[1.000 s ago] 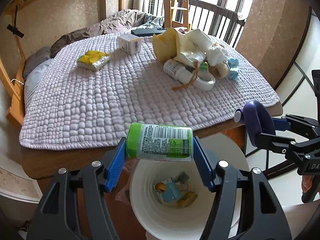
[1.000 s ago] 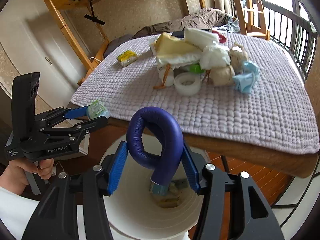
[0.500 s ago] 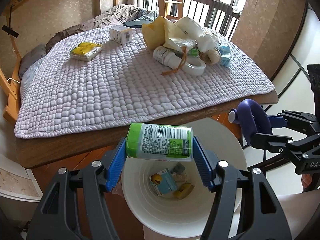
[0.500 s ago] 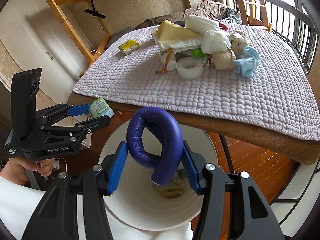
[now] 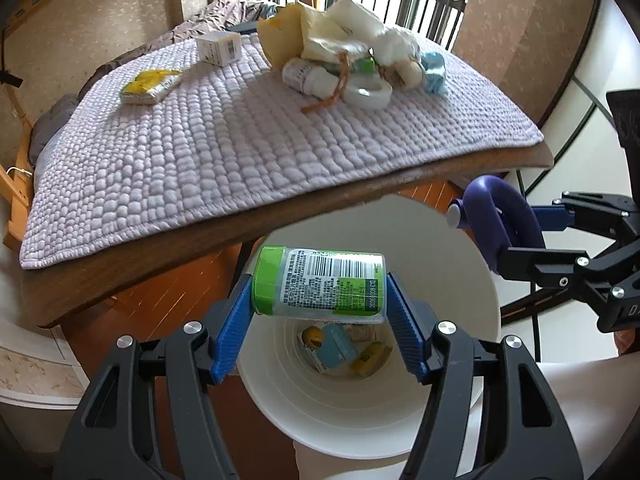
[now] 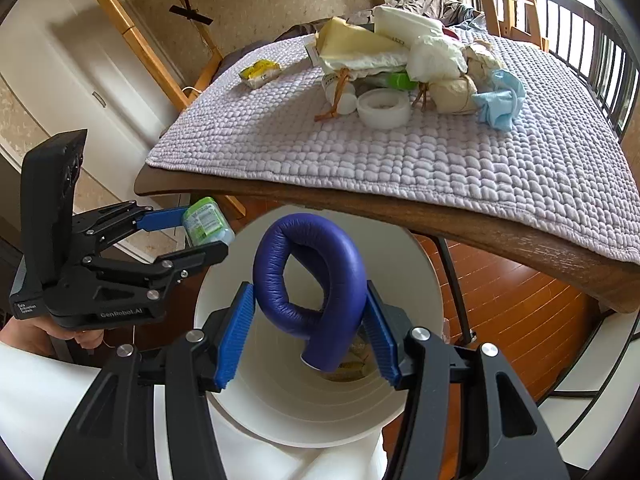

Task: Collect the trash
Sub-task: 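Carry the green bottle in the left gripper over the bucket while the right gripper carries the blue pillow there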

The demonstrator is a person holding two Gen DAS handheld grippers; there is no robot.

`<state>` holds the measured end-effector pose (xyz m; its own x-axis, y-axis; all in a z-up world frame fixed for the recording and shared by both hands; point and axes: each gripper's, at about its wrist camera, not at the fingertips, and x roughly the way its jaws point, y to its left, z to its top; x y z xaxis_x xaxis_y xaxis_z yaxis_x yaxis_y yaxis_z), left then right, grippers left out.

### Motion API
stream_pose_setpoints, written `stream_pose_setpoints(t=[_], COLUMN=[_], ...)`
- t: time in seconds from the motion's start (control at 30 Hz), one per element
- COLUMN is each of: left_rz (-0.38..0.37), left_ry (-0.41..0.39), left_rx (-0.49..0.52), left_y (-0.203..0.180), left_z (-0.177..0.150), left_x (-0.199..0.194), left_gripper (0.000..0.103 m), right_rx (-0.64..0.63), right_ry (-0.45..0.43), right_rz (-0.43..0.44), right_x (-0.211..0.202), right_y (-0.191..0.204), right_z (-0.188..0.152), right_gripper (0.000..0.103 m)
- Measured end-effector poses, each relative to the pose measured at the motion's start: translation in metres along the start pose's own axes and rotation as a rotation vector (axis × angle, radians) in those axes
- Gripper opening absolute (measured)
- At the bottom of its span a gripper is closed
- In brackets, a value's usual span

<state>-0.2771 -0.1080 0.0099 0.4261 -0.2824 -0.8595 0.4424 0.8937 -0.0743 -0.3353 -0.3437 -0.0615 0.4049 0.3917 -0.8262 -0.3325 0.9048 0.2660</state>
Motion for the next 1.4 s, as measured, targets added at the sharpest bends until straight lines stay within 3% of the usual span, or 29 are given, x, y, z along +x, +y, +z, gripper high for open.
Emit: stream_pose_setpoints(t=[1.4], left_rz=[0.026], left_ry=[0.146], left_rx=[0.045], left_y=[-0.009], left_z=[-0.028], left_x=[0.071], left_gripper=[0.065], right_rx=[0.0], right_ry=[0.132], right_rz=[-0.038], right_x=[0.066], right_y=[-0.005], right_z=[-0.005], right_gripper=[0.053])
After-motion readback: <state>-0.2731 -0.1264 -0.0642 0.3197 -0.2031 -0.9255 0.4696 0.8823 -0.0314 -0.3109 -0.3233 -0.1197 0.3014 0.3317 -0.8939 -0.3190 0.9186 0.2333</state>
